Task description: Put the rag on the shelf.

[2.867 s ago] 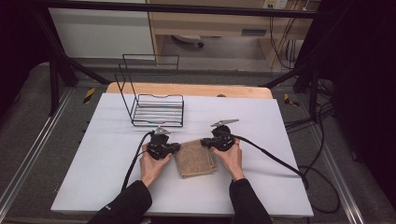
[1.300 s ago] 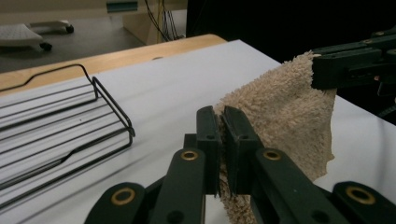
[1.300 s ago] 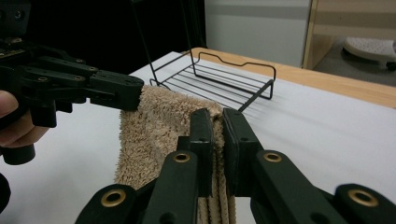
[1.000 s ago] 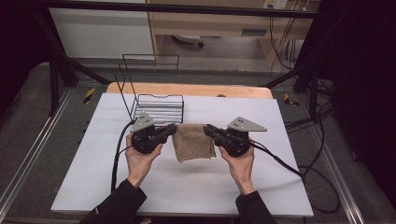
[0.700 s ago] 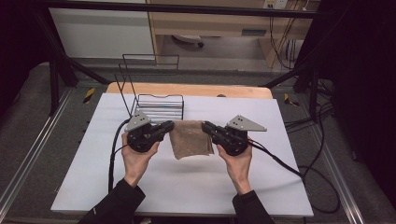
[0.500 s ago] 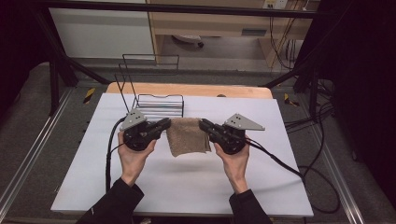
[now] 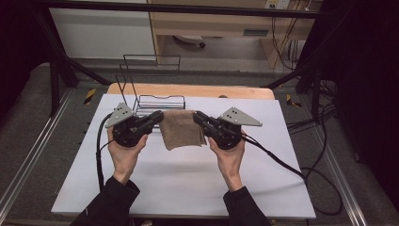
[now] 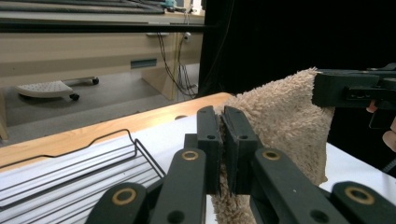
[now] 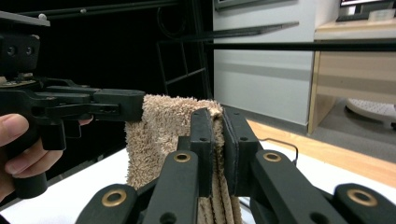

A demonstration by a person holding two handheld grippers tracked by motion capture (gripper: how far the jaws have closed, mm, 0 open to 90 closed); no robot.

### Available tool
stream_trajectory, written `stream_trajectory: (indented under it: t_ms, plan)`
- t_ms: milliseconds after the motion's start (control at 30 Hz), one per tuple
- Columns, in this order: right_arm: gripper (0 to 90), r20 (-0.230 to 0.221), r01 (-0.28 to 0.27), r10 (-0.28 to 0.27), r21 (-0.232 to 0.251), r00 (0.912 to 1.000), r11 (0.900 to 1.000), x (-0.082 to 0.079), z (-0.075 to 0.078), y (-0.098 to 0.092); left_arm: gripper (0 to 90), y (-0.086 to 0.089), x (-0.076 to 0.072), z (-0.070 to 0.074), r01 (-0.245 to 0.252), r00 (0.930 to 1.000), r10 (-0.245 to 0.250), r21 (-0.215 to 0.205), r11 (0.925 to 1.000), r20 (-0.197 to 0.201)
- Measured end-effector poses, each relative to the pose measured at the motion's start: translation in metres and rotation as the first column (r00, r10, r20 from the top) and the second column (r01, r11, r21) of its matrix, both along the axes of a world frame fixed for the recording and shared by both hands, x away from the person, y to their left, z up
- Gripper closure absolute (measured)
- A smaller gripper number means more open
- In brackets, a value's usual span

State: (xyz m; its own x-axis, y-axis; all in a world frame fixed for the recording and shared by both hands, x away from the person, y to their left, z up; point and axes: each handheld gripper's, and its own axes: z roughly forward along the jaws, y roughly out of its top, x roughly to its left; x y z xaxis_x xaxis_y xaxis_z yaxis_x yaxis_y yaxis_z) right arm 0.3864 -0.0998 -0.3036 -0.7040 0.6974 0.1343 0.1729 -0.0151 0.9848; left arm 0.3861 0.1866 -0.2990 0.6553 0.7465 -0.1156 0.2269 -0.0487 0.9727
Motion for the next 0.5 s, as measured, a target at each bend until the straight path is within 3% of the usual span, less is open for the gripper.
stream_trajectory:
  t_ms: [500]
  plan:
    - [83.7,0.049,0.011,-0.012,0.013,0.9987,1.0,0.009,0.02,0.022,85.5,0.019,0.008,0.023,-0.035,0.999,0.036,-0.038,0.9987,0.026]
